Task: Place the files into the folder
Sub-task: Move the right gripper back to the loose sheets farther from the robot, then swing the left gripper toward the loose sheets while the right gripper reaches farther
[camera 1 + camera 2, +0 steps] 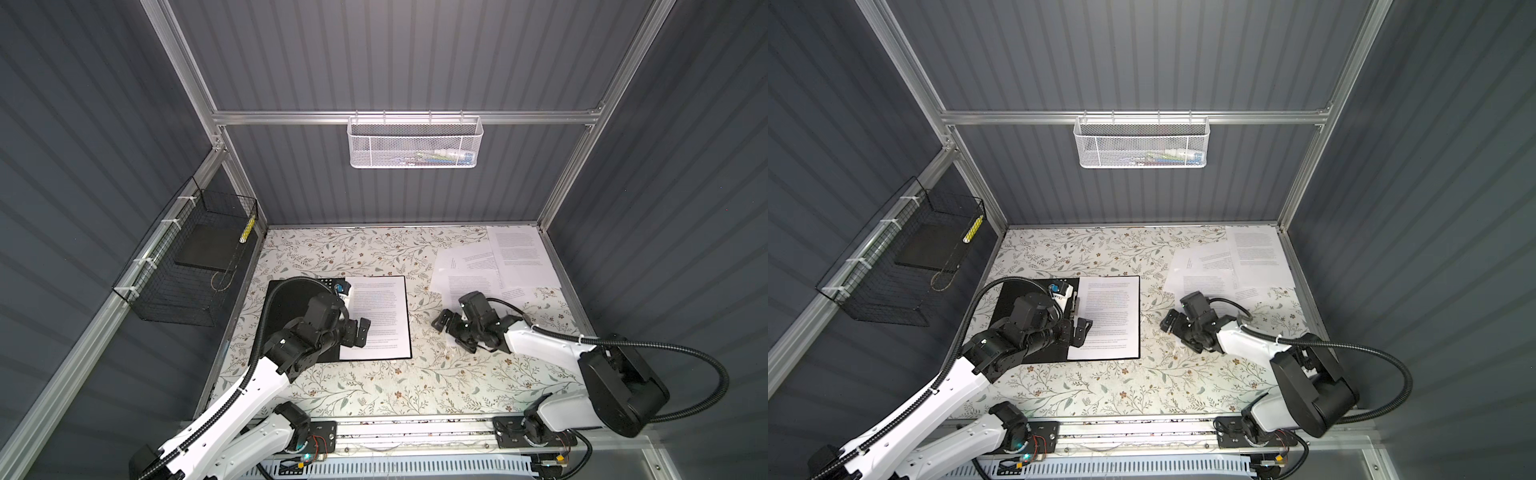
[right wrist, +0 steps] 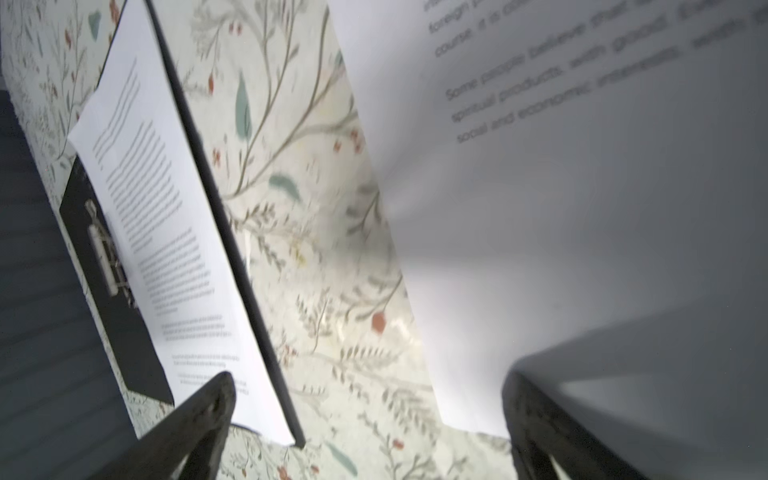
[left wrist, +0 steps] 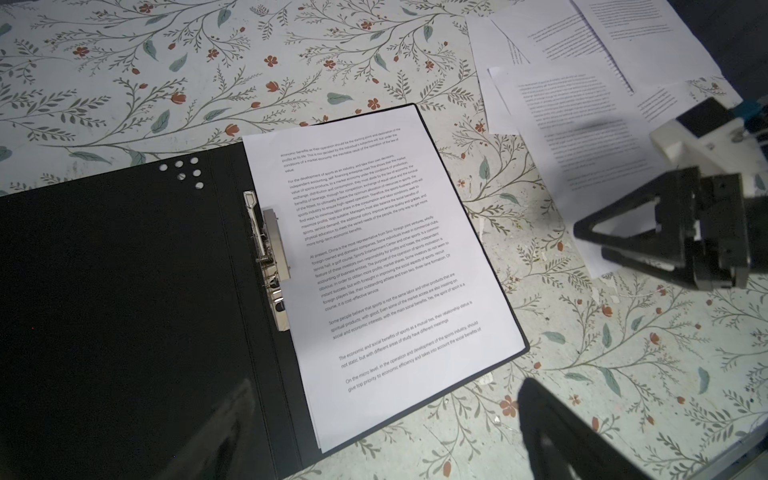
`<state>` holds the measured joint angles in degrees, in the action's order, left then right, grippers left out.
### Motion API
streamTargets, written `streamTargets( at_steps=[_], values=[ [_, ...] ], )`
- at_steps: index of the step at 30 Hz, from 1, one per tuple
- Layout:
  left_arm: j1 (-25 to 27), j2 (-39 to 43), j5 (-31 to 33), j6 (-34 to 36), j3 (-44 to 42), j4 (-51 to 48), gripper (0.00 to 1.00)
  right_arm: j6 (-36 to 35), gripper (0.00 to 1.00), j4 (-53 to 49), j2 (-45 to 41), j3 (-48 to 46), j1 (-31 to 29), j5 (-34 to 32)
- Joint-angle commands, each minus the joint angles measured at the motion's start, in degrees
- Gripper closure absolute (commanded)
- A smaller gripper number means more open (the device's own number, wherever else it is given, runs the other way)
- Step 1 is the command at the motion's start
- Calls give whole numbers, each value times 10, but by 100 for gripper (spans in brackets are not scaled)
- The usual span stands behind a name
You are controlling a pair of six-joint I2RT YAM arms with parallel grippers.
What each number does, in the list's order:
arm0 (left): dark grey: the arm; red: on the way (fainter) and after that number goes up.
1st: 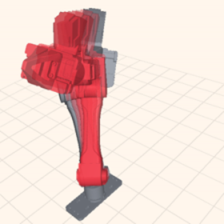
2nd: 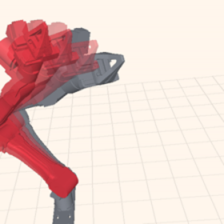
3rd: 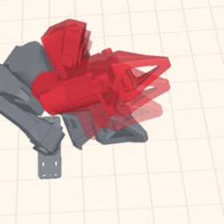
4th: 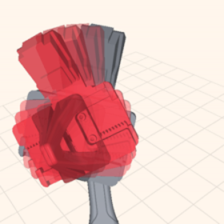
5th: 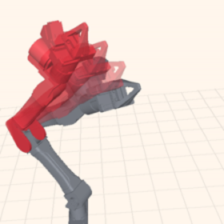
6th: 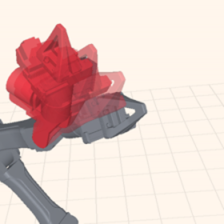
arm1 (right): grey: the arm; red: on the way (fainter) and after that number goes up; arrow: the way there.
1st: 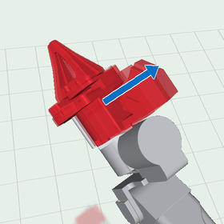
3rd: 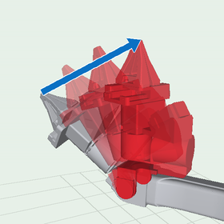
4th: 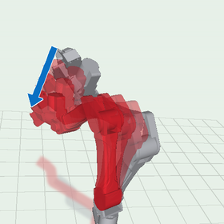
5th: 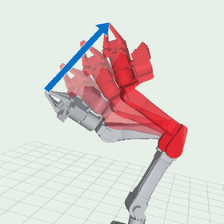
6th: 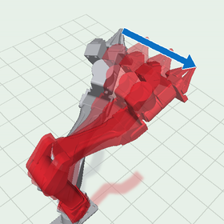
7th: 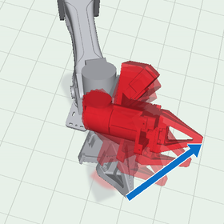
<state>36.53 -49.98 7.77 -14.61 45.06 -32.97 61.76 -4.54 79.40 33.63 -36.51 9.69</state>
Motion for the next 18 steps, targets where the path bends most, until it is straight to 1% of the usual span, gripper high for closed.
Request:
streamTargets(
  at_steps=[1,3,5,6,7,8,9,10,11,12,14,15,18],
  values=[
    [-4,14,-19,7,15,4,0,82,1,-87,-16,-21,-46,-17],
    [-5,17,-31,6,14,8,0,54,1,-136,-54,4,-44,-47],
    [-5,11,-73,7,12,16,0,1,1,-173,-96,29,-22,-71],
    [-5,0,-108,7,12,23,0,-28,1,-194,-116,41,-2,-76],
    [-4,-15,-154,6,14,31,0,-57,1,-194,-134,47,23,-69],
    [-4,-35,-193,-4,18,36,0,-80,1,-186,-147,49,52,-49],
    [-3,-60,-231,-22,26,42,0,-103,1,-167,-166,49,89,-16],
    [4,-83,-257,-42,34,53,0,-124,1,-146,-179,49,120,12],
    [18,-102,-262,-55,38,69,0,-141,1,-136,-187,52,143,24],
    [47,-122,-258,-65,43,92,0,-160,1,-137,-192,60,164,28],
    [122,-171,-197,-62,65,129,0,-190,1,-149,-192,79,201,36],
    [149,-212,-176,-64,86,142,0,-201,1,-155,-188,86,220,44],
    [188,-344,-197,-79,162,167,0,-223,1,-161,-177,93,273,67]
  ],
)
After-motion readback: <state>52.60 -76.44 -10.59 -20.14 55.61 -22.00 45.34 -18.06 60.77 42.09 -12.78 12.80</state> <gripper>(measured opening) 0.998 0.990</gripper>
